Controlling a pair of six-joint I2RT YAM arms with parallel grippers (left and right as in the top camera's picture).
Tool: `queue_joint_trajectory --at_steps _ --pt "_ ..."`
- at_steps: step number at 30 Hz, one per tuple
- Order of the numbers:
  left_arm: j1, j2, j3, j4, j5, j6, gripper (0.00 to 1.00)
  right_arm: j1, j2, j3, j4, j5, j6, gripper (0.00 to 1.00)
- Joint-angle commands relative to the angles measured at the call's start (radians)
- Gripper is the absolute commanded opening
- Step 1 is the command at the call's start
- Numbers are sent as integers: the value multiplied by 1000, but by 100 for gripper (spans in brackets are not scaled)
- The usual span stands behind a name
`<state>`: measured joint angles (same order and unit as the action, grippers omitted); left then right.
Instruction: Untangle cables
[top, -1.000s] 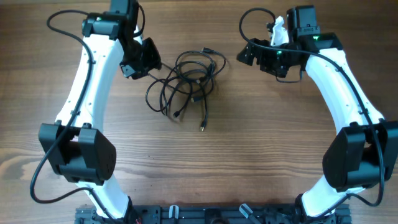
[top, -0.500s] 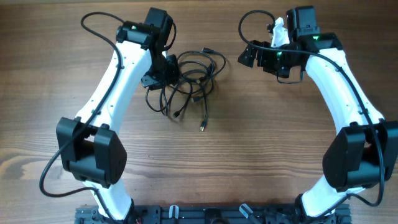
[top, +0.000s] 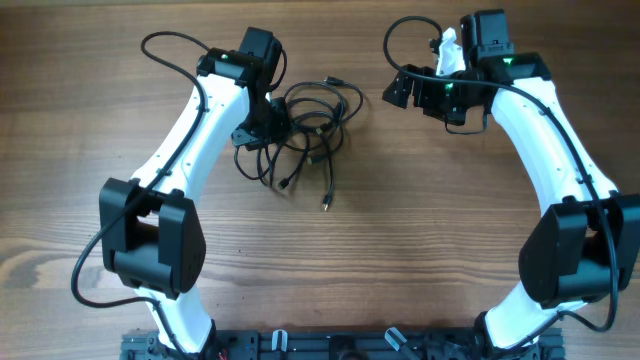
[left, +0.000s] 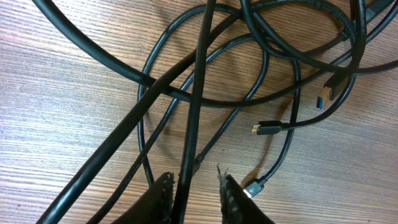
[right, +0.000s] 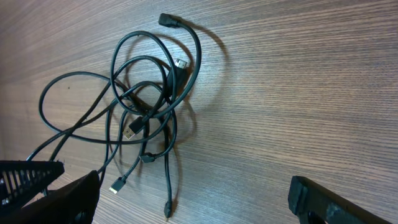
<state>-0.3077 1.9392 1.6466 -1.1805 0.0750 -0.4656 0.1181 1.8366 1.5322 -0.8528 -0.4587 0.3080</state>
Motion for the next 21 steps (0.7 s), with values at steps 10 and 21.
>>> queue_joint_trajectory --at_steps 10,21 --pt "-21 68 -11 23 -16 8 15 1 11 14 -1 20 -21 99" --pt "-23 -135 256 84 98 27 4 0 11 14 3 19 -21 99"
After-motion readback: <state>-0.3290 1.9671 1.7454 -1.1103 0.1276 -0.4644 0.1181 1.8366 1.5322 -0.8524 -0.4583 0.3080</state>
